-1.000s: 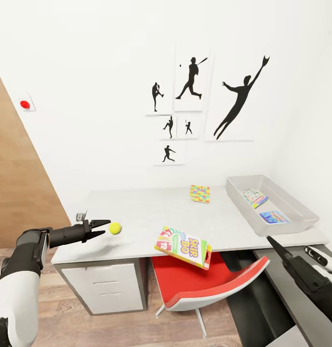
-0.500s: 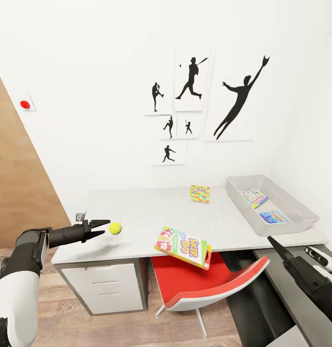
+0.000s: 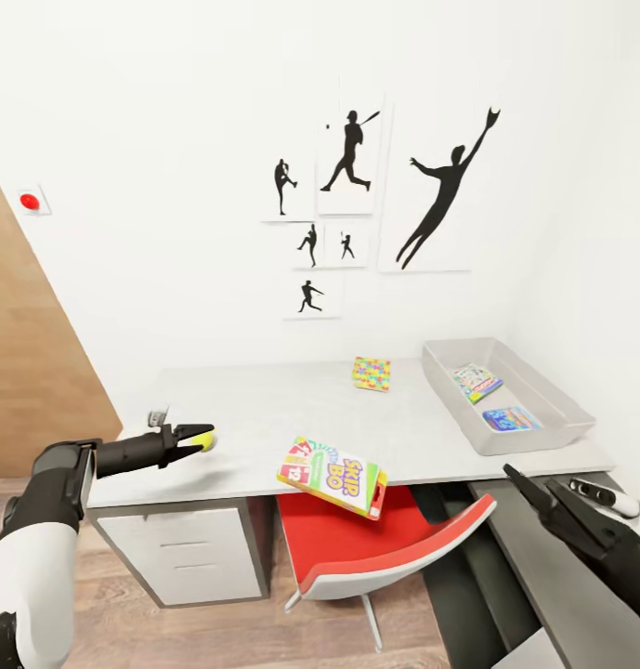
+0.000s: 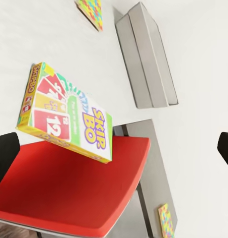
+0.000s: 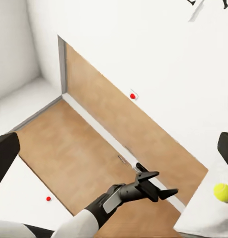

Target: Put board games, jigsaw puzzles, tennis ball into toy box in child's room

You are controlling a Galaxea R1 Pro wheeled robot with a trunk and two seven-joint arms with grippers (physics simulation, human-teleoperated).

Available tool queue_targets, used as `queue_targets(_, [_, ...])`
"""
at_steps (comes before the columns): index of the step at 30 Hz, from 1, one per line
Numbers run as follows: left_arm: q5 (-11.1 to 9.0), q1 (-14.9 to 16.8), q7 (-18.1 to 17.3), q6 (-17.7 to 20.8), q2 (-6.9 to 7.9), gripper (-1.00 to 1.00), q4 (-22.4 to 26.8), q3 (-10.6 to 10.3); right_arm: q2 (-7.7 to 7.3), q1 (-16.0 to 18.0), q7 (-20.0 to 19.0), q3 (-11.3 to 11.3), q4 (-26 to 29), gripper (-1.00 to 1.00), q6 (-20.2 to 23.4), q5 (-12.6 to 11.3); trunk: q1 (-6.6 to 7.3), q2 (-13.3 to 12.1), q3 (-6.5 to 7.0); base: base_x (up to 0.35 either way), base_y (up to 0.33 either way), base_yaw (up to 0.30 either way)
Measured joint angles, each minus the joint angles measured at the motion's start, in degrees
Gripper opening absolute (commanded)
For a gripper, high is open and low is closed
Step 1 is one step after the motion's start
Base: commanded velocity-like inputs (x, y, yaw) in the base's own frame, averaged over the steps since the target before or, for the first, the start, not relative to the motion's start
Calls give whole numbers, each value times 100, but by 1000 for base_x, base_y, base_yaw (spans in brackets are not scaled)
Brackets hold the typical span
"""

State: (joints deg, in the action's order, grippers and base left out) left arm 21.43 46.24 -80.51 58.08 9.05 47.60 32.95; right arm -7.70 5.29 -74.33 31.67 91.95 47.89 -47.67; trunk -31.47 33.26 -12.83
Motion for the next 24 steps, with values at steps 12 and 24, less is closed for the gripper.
queue_targets(12, [187, 0, 100, 64, -180, 100, -330, -30, -16, 2, 631, 400, 12, 100, 681, -66, 0, 0, 0, 0, -8, 0])
queue_targets(24, [386, 6, 423, 78, -249, 100, -788, -21, 10, 2, 643, 659, 7, 100, 722, -39, 0, 0, 0, 0, 0, 0])
